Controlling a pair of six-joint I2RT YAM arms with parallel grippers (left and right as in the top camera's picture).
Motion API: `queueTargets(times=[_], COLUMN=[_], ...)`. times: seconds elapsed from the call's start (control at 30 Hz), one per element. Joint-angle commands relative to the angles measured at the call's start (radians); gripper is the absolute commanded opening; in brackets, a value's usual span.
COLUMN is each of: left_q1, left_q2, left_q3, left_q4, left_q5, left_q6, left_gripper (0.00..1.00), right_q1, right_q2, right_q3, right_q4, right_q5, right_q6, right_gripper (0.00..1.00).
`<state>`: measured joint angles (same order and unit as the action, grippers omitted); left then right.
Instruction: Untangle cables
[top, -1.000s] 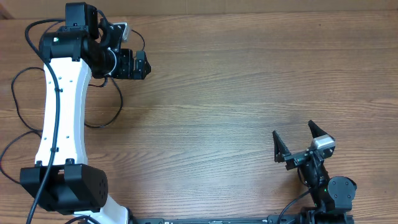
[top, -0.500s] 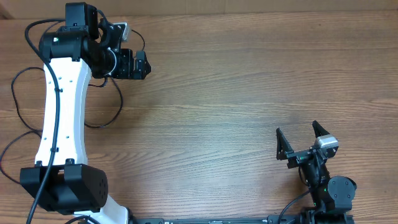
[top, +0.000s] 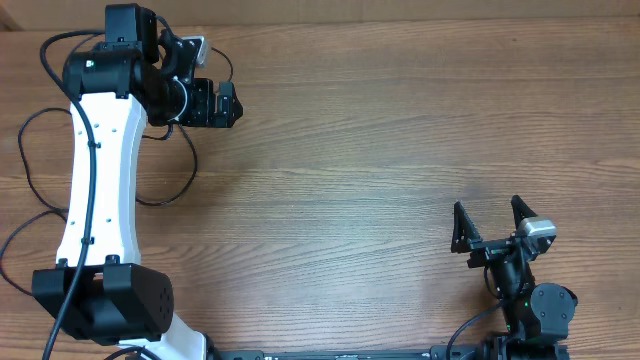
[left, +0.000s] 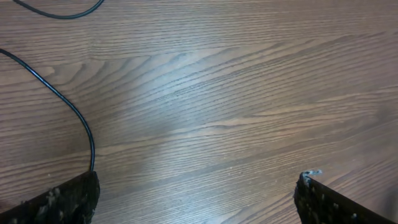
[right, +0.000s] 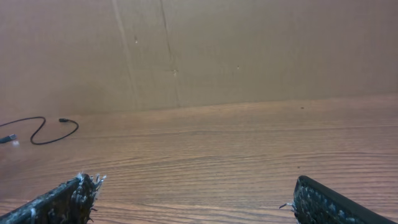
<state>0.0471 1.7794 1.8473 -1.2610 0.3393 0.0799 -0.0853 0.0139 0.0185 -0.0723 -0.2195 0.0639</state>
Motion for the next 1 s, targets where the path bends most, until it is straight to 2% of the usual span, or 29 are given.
queueTargets(times=[0.0,0.97], left_q1=[-0.004,-0.004], left_q2=[-0.001,-0.001], left_q3=[0.013,0.013], left_q4=[0.001,0.001], left_q5=[0.0,0.0], left_q6=[-0.009,-0.009], left_gripper=[1.0,1.0], right_q1=[0.001,0.034], right_q2=[-0.011,-0.011], right_q3=[-0.01,-0.01], right_q4=[-0.001,0.004], right_q5=[0.018,0.036], right_q6=[0.006,-0.038], right_gripper=[1.0,1.0])
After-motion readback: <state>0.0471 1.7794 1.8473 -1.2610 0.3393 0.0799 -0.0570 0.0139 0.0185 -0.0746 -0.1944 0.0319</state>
